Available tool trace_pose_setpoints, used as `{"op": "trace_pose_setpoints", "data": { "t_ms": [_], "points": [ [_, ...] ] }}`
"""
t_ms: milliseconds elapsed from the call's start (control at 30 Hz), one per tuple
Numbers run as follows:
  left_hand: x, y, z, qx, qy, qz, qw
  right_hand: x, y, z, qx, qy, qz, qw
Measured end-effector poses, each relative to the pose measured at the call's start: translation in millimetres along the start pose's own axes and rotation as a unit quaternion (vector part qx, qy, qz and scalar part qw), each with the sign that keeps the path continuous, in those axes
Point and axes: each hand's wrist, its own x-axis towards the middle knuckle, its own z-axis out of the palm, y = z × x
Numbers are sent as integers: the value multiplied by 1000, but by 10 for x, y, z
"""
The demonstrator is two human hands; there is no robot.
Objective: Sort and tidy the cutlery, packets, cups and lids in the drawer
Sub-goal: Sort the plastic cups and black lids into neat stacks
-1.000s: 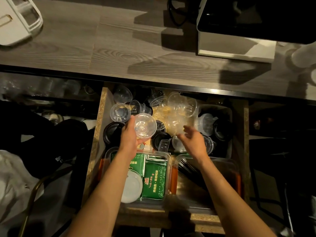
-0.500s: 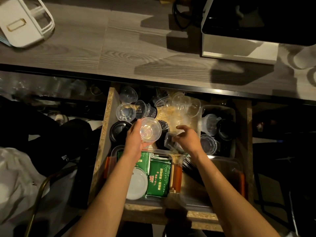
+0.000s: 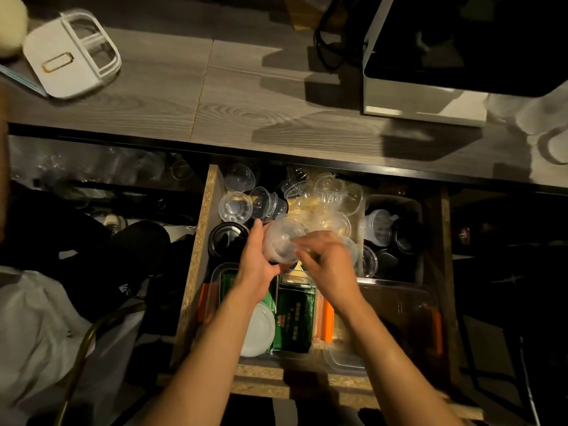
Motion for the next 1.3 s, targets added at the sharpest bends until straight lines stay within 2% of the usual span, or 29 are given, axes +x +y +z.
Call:
{"op": "trace_pose_setpoints", "data": {
  "t_ms": [100,300,367,433,500,567,633,667,733,900,1067,1167,1233,1300],
  "points": [
    [-33,-6,-30,8,-30,-5,1000,-55,57,101,-61,-77,-24,995],
    [-37,-62,-3,62,-40,-6,997,-135,126,118,-125,-136,-66,981],
    [-23,-80,10,69,-24,9,997,-118,147,94,-115,-169,-65,977],
    [5,-102,-2,79,-5,21,997,-110,149,41,-50,-183,-42,981],
    [50,-117,-20,83,6,22,996,-112,129,-64,72,-136,23,988],
    [106,-104,-54,97,22,33,994,-76,167,-177,137,-12,96,986],
    [145,-67,-61,105,28,43,993,23,343,-233,100,86,175,976],
    [168,-53,-59,101,28,45,993,86,442,-240,73,95,213,970],
    [208,-38,-41,94,34,48,994,217,604,-211,32,59,258,964],
    [306,-49,31,113,58,51,991,530,773,-65,-26,6,264,964],
    [357,-83,85,119,76,40,989,645,904,24,-29,-25,291,956],
    [328,-73,118,111,80,32,990,611,958,-41,-9,-24,284,959],
    [295,-63,138,102,81,26,991,539,906,-124,52,-15,266,963],
    [262,-58,165,90,80,17,993,451,799,-210,121,26,248,961]
  ]
}}
